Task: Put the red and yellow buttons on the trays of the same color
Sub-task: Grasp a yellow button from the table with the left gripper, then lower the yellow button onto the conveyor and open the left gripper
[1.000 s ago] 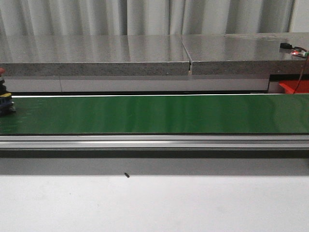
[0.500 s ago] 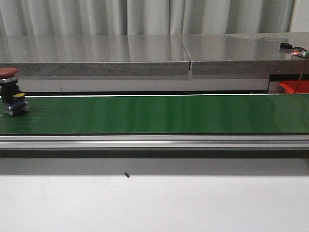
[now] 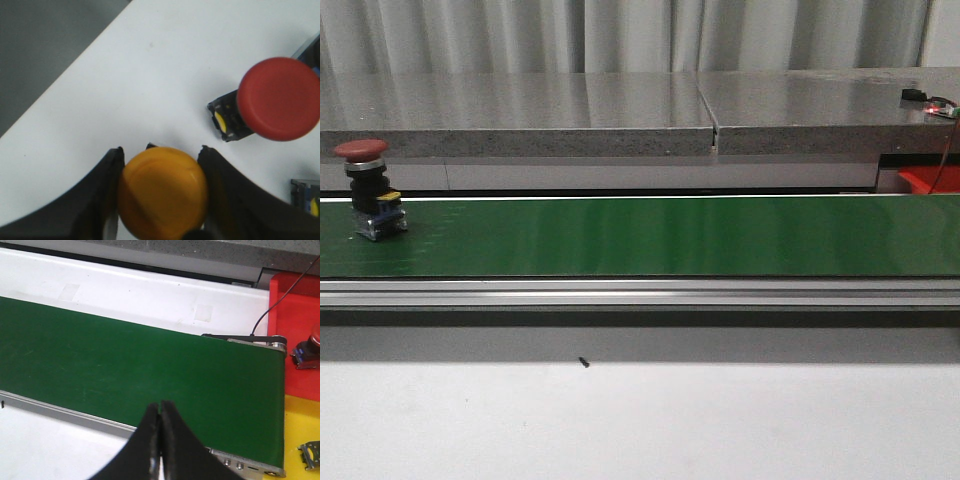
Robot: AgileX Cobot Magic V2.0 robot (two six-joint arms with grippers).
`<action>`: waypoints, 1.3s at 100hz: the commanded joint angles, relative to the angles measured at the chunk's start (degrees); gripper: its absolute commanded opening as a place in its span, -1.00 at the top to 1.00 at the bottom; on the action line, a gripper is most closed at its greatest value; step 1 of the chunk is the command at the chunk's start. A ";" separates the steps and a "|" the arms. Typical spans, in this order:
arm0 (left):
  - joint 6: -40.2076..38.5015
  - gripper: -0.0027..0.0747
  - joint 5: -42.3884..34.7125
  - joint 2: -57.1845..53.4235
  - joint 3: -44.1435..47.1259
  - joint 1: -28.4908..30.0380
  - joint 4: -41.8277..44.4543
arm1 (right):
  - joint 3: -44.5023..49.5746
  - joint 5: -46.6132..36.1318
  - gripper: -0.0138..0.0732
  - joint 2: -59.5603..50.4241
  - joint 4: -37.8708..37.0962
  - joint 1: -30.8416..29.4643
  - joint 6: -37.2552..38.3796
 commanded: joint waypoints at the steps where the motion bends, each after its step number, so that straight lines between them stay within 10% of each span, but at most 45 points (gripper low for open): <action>1: 0.03 0.88 -1.04 -6.03 -1.68 -0.23 -0.85 | -1.40 -3.36 0.93 -0.30 0.47 0.09 -0.70; 83: 0.03 0.91 10.52 -20.77 -1.57 -25.73 -2.50 | -1.40 -3.31 0.93 -0.30 0.47 0.09 -0.70; 130: 0.03 0.90 11.52 -13.91 -1.48 -27.76 -3.13 | -1.40 -3.31 0.93 -0.30 0.47 0.09 -0.70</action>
